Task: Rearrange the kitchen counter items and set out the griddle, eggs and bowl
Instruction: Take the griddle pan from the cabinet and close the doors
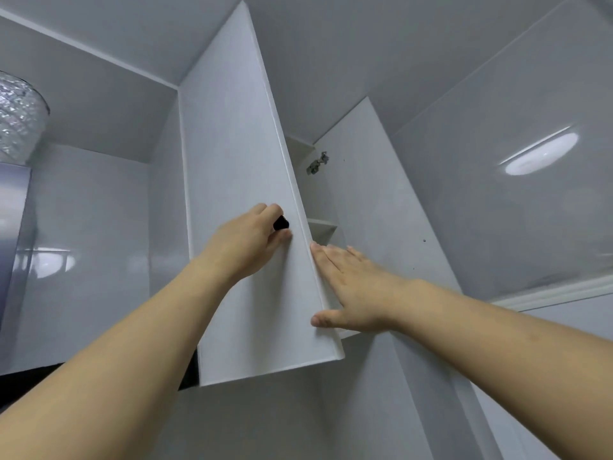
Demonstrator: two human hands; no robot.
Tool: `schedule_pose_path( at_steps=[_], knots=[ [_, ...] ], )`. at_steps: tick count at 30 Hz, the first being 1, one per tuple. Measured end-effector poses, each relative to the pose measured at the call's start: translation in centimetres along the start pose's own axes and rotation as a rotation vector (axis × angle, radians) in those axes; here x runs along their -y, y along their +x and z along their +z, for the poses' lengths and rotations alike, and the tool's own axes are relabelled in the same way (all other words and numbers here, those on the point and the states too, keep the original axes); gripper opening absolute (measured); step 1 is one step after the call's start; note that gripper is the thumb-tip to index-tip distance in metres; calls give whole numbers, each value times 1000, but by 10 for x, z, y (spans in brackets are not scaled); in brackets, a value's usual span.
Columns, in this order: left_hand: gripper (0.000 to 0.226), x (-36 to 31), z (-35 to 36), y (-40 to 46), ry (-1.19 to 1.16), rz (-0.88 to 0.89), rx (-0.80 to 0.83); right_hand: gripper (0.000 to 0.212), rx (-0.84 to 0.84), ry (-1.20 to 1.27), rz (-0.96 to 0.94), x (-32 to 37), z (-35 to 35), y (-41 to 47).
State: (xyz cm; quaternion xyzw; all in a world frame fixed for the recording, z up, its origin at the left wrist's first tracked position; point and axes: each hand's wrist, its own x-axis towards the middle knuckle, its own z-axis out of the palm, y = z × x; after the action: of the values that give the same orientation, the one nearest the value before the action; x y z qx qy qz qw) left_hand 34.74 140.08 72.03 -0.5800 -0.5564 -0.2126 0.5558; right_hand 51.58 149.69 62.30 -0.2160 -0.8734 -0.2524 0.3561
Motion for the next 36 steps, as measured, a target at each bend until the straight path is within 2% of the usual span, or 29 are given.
schedule_pose_path(
  at_steps=[10,15,17,20,25,31,36],
  knots=[
    [28,-28,84,44,209,-17,42,100,15,-86,50,-66,67,29],
    [29,-31,128,44,237,-3,-14,95,3,-152,64,-84,104,50],
    [33,-29,147,38,241,-20,30,94,11,-157,66,-89,122,59],
    [52,-19,172,31,281,-27,137,101,82,-100,38,-94,150,72],
    [53,9,209,21,451,-34,306,110,175,56,25,-92,196,95],
    [54,35,238,10,491,-18,268,103,113,-88,62,-86,235,128],
    [57,49,252,7,546,-9,277,103,132,-81,51,-88,257,144]
  ],
)
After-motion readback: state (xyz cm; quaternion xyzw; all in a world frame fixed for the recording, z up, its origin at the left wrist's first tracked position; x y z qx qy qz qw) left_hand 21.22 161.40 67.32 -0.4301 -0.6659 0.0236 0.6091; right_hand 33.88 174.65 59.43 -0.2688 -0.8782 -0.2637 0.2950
